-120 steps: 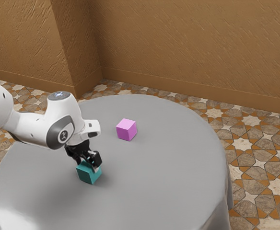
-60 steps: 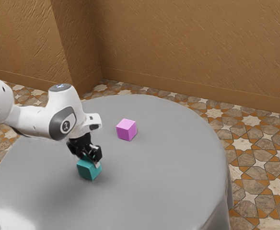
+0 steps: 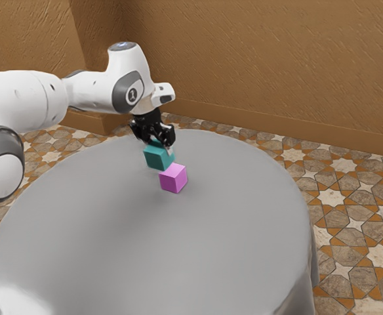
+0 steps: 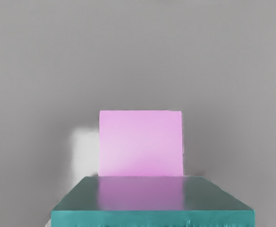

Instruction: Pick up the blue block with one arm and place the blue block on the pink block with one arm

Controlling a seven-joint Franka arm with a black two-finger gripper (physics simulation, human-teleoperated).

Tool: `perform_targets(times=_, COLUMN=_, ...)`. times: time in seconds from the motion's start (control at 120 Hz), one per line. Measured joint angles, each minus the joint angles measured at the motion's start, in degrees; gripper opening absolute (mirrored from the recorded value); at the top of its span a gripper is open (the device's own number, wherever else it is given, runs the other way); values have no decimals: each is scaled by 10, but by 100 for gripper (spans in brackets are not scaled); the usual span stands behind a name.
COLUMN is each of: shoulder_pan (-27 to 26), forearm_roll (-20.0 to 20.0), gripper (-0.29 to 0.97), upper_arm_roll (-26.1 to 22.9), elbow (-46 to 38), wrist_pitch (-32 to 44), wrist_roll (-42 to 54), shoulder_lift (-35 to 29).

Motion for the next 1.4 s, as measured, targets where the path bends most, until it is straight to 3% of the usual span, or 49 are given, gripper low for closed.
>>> perform_targets(times=0.408, shoulder_pan=34, forearm_roll=1, gripper=26, upper_arm_roll=-42, elbow=74, wrist_pitch=-16, wrist_roll=-6, shoulder_lift=66)
perform_targets(times=0.6, shoulder_pan=38, forearm_roll=7, gripper=17, upper_arm_roll=-44, elbow=97, wrist_pitch=-20, wrist_roll=-8, shoulder_lift=82)
perform_targets(times=0.942, shoulder_pan=38, forearm_roll=-3, gripper=48, upper_arm_roll=-44, elbow=98, wrist_pitch=-24, wrist_roll=8, shoulder_lift=84)
perform_targets(times=1.117, shoulder_pan=37, forearm_roll=-5, gripper=58, upper_arm_roll=-44, elbow=99, wrist_pitch=-25, wrist_roll=17, shoulder_lift=79)
perform_targets(times=1.183, shoulder_pan=37, forearm_roll=-3, gripper=60, upper_arm_roll=-44, elbow=66, wrist_pitch=-26, wrist_roll=20, shoulder_lift=28)
perform_targets(times=1.3, shoulder_pan=42, forearm_roll=-5, gripper=62, upper_arm_roll=-44, elbow=-81, wrist_pitch=-68, wrist_roll=22, shoulder_lift=-198)
perform_targets(times=1.4, shoulder_pan=63, forearm_roll=-6, gripper=64, upper_arm_roll=-39, elbow=-133, wrist_pitch=-143, wrist_roll=22, shoulder_lift=-323)
